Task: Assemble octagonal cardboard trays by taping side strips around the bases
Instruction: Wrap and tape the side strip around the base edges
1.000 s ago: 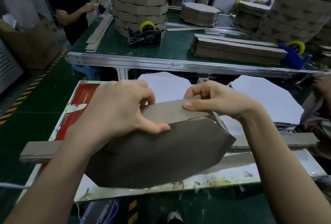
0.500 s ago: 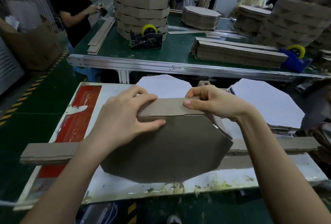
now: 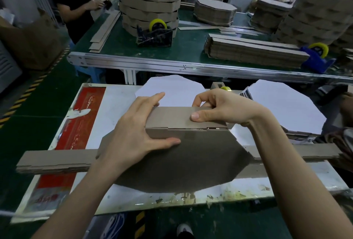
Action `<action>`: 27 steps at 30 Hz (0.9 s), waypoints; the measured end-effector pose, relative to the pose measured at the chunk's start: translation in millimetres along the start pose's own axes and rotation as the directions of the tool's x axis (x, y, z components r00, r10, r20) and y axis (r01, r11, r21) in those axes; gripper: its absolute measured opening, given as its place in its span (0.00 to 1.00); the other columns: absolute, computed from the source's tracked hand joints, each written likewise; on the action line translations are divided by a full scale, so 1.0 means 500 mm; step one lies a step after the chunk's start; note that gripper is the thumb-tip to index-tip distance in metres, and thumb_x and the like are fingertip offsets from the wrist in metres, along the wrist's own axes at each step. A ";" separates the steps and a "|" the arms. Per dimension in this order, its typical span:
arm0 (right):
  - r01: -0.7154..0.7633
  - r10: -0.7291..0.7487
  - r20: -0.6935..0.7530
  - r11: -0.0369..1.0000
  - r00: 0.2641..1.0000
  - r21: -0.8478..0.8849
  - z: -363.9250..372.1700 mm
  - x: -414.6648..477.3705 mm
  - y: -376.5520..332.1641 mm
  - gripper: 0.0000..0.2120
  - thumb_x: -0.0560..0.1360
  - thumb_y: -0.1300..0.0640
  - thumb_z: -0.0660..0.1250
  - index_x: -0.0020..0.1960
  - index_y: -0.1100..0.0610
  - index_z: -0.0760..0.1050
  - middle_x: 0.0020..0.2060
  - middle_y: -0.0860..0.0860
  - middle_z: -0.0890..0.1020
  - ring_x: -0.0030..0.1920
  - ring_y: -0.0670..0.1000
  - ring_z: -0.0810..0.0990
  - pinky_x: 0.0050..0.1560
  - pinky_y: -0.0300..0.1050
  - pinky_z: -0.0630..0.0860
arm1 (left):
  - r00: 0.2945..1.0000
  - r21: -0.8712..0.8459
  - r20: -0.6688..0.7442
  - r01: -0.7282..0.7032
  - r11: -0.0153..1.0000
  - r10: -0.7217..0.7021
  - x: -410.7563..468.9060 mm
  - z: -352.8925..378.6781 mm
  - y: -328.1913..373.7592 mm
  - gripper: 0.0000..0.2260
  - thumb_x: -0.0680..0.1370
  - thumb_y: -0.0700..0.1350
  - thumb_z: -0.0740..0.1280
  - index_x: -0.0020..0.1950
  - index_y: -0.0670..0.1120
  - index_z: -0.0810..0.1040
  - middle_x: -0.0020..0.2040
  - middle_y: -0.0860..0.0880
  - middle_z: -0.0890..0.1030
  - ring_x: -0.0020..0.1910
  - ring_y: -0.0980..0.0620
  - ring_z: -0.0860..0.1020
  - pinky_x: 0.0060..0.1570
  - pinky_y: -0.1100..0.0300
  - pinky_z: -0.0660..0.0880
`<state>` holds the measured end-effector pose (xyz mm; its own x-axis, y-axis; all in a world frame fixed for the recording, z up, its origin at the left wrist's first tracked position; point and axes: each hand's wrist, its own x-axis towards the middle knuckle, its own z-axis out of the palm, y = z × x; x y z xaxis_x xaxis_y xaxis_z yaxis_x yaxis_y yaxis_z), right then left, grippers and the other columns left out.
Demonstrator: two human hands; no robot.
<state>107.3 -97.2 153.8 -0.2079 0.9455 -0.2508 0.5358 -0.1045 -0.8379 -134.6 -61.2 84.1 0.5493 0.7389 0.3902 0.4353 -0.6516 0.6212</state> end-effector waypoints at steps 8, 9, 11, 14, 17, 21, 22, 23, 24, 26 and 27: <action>-0.026 0.024 -0.021 0.996 0.999 -0.081 -0.003 0.011 -0.011 0.20 0.65 0.37 0.71 0.45 0.52 0.82 0.33 0.50 0.84 0.30 0.44 0.78 0.29 0.32 0.70 | 1.000 0.033 -0.003 0.007 0.999 -0.007 -0.002 -0.002 -0.008 0.37 0.65 0.73 0.64 0.71 0.62 0.67 0.60 0.64 0.66 0.58 0.62 0.68 0.54 0.61 0.70; -0.026 0.022 -0.041 0.994 0.999 -0.102 -0.002 0.013 -0.011 0.20 0.66 0.37 0.70 0.46 0.52 0.82 0.33 0.50 0.84 0.29 0.44 0.77 0.29 0.32 0.69 | 1.000 0.034 -0.006 0.004 0.999 -0.003 -0.002 -0.003 -0.007 0.36 0.65 0.72 0.65 0.71 0.61 0.68 0.59 0.64 0.66 0.57 0.62 0.69 0.54 0.60 0.71; -0.031 0.025 -0.062 0.994 0.998 -0.101 0.000 0.014 -0.012 0.19 0.68 0.38 0.69 0.45 0.53 0.82 0.32 0.50 0.83 0.29 0.44 0.76 0.27 0.33 0.68 | 1.000 0.043 -0.008 0.003 0.999 -0.003 -0.001 -0.005 -0.006 0.35 0.65 0.72 0.66 0.70 0.60 0.70 0.59 0.64 0.67 0.57 0.61 0.70 0.54 0.59 0.73; -0.031 0.029 -0.021 0.992 0.999 -0.121 0.005 0.012 -0.013 0.18 0.69 0.38 0.67 0.45 0.53 0.80 0.31 0.47 0.82 0.28 0.46 0.74 0.26 0.34 0.67 | 1.000 0.047 -0.012 0.012 0.999 -0.011 -0.001 -0.007 -0.004 0.35 0.65 0.72 0.65 0.69 0.60 0.71 0.58 0.64 0.68 0.56 0.62 0.69 0.52 0.58 0.73; -0.020 0.023 0.012 0.986 1.000 -0.166 0.007 0.011 -0.014 0.17 0.71 0.39 0.65 0.46 0.53 0.78 0.32 0.45 0.81 0.32 0.46 0.74 0.31 0.36 0.68 | 1.000 0.056 -0.025 0.017 0.998 -0.016 -0.001 -0.006 -0.001 0.35 0.65 0.72 0.63 0.68 0.59 0.72 0.58 0.64 0.68 0.55 0.62 0.70 0.52 0.56 0.74; -0.014 0.014 0.001 0.979 1.000 -0.202 0.006 0.008 -0.012 0.16 0.74 0.42 0.65 0.46 0.55 0.77 0.33 0.44 0.80 0.33 0.43 0.74 0.33 0.34 0.69 | 0.999 0.051 -0.028 0.035 0.998 -0.034 0.005 -0.002 0.005 0.34 0.64 0.71 0.67 0.68 0.59 0.73 0.59 0.61 0.70 0.57 0.58 0.71 0.53 0.52 0.75; -0.011 0.010 -0.005 0.978 1.000 -0.210 0.004 0.006 -0.010 0.15 0.76 0.43 0.65 0.46 0.55 0.77 0.31 0.43 0.79 0.32 0.42 0.74 0.32 0.32 0.68 | 0.999 0.047 -0.028 0.036 0.998 -0.034 0.007 0.000 0.007 0.34 0.64 0.70 0.68 0.68 0.59 0.73 0.59 0.60 0.71 0.57 0.57 0.72 0.53 0.51 0.75; -0.006 0.005 -0.006 0.976 1.000 -0.219 0.002 0.005 -0.008 0.13 0.77 0.45 0.65 0.46 0.56 0.77 0.31 0.42 0.79 0.31 0.41 0.73 0.31 0.31 0.67 | 0.999 0.044 -0.031 0.037 0.998 -0.036 0.008 0.001 0.007 0.34 0.64 0.69 0.68 0.68 0.59 0.73 0.59 0.59 0.72 0.57 0.56 0.72 0.53 0.51 0.75; 0.004 -0.006 -0.007 0.973 1.000 -0.229 0.001 0.003 -0.007 0.12 0.79 0.47 0.64 0.47 0.56 0.77 0.31 0.42 0.79 0.31 0.41 0.73 0.31 0.30 0.67 | 0.999 0.039 -0.032 0.039 0.998 -0.038 0.009 0.002 0.007 0.33 0.64 0.69 0.68 0.67 0.59 0.74 0.59 0.59 0.72 0.57 0.57 0.72 0.53 0.51 0.75; 0.035 -0.037 -0.005 0.969 0.999 -0.244 0.000 0.002 -0.004 0.10 0.80 0.49 0.63 0.47 0.55 0.78 0.33 0.41 0.80 0.32 0.40 0.74 0.33 0.29 0.68 | 0.998 0.019 -0.031 0.054 0.998 -0.053 0.012 -0.001 0.003 0.33 0.64 0.68 0.68 0.67 0.61 0.74 0.59 0.59 0.72 0.56 0.59 0.71 0.54 0.52 0.74; 0.043 -0.045 -0.004 0.970 0.999 -0.238 0.001 0.001 -0.002 0.10 0.80 0.50 0.63 0.48 0.54 0.78 0.35 0.41 0.80 0.34 0.40 0.75 0.35 0.30 0.69 | 0.998 0.010 -0.026 0.060 0.998 -0.060 0.014 -0.003 0.000 0.32 0.64 0.68 0.68 0.67 0.62 0.73 0.59 0.60 0.71 0.57 0.59 0.71 0.55 0.52 0.74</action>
<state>106.2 -96.6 154.4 -0.2288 0.9505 -0.2105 0.7058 0.0130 -0.7083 -131.7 -55.9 88.0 0.5039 0.7807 0.3696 0.4748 -0.6078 0.6365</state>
